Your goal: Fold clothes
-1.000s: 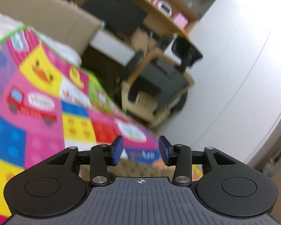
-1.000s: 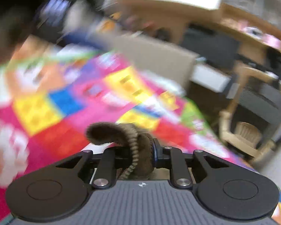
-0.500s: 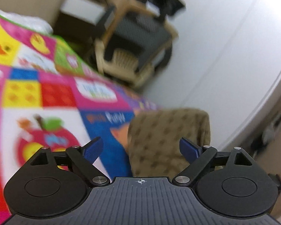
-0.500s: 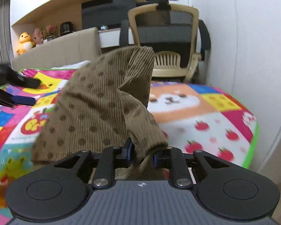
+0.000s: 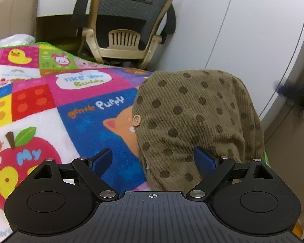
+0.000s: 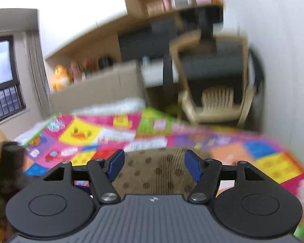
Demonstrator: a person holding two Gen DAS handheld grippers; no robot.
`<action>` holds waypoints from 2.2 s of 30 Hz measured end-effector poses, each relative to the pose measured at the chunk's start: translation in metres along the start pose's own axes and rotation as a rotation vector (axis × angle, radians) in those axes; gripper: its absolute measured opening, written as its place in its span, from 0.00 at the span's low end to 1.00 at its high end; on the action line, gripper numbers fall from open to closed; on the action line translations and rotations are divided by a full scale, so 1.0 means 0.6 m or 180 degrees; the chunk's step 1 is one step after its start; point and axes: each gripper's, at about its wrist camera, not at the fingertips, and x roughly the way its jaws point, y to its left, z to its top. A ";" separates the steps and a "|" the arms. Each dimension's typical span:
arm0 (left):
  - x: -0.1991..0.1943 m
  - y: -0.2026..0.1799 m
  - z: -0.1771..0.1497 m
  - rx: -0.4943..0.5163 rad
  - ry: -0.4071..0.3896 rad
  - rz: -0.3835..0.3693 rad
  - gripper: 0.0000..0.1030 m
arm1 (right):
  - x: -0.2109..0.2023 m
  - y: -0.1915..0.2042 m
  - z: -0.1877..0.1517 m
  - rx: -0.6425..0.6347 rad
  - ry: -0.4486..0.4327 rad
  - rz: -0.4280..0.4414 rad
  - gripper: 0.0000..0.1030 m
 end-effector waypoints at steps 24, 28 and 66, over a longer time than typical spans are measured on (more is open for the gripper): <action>0.004 0.001 -0.016 -0.0320 0.0230 -0.0443 0.91 | -0.036 -0.018 -0.153 -0.0846 0.0496 -0.0871 0.81; -0.058 -0.015 0.030 0.0009 -0.0379 -0.0119 0.86 | -0.036 -0.024 -0.157 -0.0770 0.0434 -0.0857 0.84; 0.060 -0.045 0.064 0.0313 -0.0048 -0.0416 0.81 | -0.010 0.070 -0.161 -0.0656 0.0547 -0.0118 0.98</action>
